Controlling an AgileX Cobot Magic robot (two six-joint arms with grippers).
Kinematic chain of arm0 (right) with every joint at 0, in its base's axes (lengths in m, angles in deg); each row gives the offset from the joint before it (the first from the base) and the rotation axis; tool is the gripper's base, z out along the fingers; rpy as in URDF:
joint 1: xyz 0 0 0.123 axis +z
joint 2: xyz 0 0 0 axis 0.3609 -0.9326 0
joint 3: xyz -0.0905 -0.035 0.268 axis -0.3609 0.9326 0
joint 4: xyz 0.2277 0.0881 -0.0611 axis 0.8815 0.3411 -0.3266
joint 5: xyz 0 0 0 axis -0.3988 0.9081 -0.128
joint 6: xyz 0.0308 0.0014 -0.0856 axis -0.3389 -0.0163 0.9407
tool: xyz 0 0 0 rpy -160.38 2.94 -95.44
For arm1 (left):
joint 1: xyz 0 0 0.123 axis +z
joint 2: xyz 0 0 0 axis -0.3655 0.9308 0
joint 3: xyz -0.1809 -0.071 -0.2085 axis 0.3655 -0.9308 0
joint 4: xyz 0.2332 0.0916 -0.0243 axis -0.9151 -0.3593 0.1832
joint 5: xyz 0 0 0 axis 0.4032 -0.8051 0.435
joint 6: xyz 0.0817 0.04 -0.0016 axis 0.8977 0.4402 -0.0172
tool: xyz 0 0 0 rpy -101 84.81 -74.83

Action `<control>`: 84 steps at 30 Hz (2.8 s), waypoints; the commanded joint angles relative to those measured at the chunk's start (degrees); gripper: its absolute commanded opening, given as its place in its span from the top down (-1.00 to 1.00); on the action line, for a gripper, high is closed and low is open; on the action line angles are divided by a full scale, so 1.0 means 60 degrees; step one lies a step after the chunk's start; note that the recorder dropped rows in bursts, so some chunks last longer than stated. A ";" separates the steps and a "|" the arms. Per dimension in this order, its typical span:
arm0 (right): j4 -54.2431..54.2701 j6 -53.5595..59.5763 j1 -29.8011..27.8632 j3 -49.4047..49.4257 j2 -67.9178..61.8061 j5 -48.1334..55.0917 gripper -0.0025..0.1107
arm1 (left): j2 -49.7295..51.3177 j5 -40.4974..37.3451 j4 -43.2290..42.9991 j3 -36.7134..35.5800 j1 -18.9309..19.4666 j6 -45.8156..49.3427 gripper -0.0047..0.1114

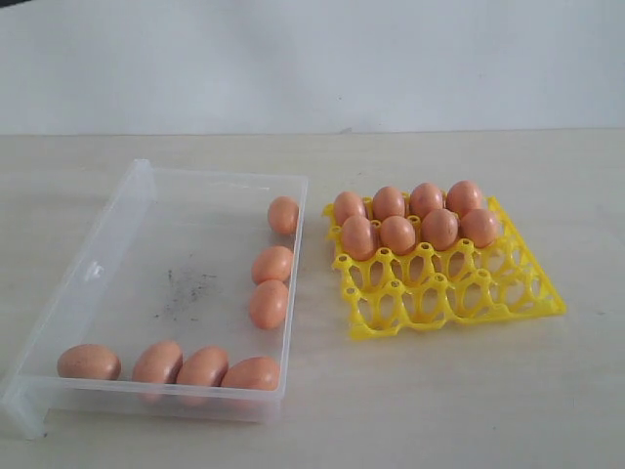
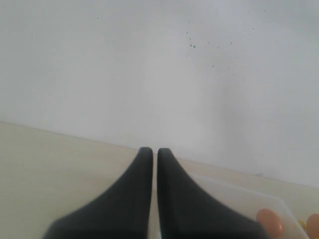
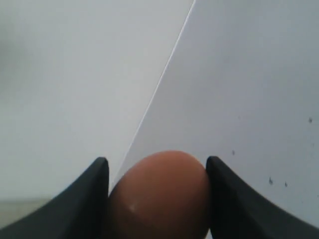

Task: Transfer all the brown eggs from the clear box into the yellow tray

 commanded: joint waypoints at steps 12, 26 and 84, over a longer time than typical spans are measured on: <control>-0.1187 -0.0108 -0.0143 0.1754 0.0124 0.6418 0.96 | -0.0027 0.0000 0.0047 0.0025 -0.0040 0.0055 0.85; -0.1149 -0.1152 -0.1739 0.6402 0.0639 0.6746 0.96 | -0.0027 0.0000 0.0047 0.0025 -0.0040 0.0055 0.85; -1.0036 -0.7313 -0.9131 1.3667 -0.0707 -1.4116 0.96 | -0.0027 0.0000 0.0047 0.0025 -0.0040 0.0055 0.85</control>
